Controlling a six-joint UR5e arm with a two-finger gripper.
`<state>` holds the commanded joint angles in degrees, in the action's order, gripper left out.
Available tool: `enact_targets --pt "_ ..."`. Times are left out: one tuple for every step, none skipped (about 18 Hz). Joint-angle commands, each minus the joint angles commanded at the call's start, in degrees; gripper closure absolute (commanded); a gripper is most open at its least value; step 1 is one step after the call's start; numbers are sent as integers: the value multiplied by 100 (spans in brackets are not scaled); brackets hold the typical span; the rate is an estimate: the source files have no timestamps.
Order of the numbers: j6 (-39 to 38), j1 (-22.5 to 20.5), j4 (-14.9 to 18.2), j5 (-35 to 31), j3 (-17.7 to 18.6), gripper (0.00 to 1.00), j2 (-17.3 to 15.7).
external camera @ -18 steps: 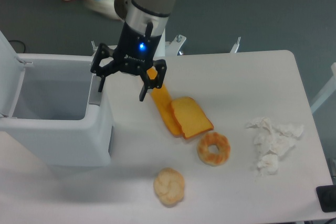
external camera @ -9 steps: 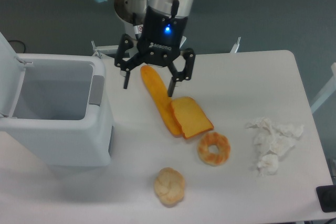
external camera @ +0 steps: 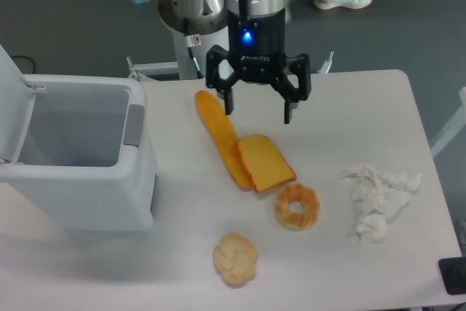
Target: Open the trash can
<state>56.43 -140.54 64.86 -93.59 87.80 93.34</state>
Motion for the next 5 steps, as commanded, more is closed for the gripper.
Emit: enact_targets --pt "9 18 -9 -106 0 0 9" --pt "9 18 0 -151 0 0 9" --pt "9 18 0 -160 9 0 9" --pt "9 18 0 -160 9 0 9" --pt "9 18 0 -160 26 0 0"
